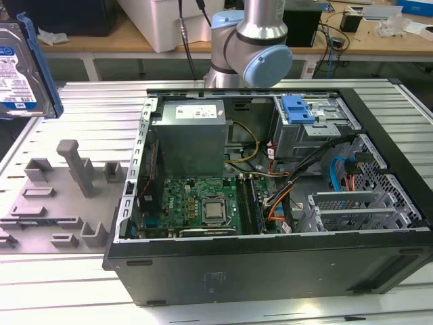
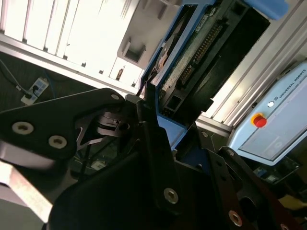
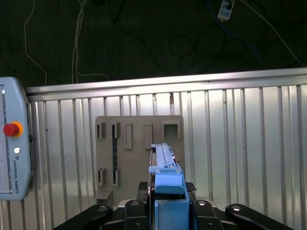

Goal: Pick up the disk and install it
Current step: 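Pick up the disk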

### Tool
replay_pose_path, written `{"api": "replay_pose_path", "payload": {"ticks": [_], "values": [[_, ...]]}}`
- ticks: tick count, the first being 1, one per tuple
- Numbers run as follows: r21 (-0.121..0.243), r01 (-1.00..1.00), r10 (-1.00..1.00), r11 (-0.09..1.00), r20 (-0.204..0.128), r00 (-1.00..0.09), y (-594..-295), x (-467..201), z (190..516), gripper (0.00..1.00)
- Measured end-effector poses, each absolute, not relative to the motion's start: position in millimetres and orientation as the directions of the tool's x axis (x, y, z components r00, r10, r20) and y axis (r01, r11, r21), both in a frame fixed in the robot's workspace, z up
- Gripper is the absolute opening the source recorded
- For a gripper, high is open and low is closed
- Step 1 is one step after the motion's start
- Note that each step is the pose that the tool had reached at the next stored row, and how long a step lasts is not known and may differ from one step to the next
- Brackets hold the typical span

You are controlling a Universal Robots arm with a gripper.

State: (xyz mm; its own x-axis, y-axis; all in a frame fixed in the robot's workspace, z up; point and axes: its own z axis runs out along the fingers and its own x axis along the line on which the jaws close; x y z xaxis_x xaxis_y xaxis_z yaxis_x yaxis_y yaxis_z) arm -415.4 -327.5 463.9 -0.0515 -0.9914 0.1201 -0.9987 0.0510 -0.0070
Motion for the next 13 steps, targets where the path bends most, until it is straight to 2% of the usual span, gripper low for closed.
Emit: {"api": "replay_pose_path", "payload": {"ticks": [13], "values": [[-0.007,-0.999,-0.991,0.050,0.120,-0.051,-327.9,-388.0,468.1,0.37]]}}
